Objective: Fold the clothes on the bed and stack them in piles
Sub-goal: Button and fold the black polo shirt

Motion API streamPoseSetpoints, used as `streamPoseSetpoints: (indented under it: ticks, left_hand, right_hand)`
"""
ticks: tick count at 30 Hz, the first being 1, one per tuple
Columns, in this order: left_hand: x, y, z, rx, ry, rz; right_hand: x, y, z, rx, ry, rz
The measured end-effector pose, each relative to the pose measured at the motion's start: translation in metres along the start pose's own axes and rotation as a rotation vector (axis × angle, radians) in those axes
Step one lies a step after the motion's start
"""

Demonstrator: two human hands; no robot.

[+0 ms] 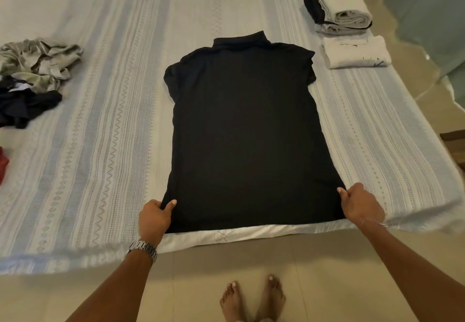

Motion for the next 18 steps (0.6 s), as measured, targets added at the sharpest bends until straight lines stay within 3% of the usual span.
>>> streamPoseSetpoints:
  ticks: [3,5,13,18]
  left_hand:
    - [0.0,-0.005,-0.008,0.028,0.016,-0.06]
    - [0.0,-0.007,-0.014,0.115,0.079,-0.139]
    - [-0.006,0.005,-0.031,0.519,0.41,-0.496]
    - [-0.009,0.006,-0.039,0.565,0.47,-0.528]
  right_hand:
    - [0.019,0.018,-0.023,0.246,0.239,0.229]
    - [0.019,0.025,-0.031,0.359,0.22,0.233]
    - [-0.005,0.034,-0.004,-0.082,-0.127,0.069]
    - [-0.014,0.025,0.005,-0.186,-0.491,-0.105]
Point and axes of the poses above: each hand's wrist, its own y-axis away from the middle knuckle, its own x-axis out of the back of the hand, z = x × y, the point moved 7 cm from there along -y, towards the middle knuckle, and after that the axes turned 13 degrees about x, right-handed, at the moved point
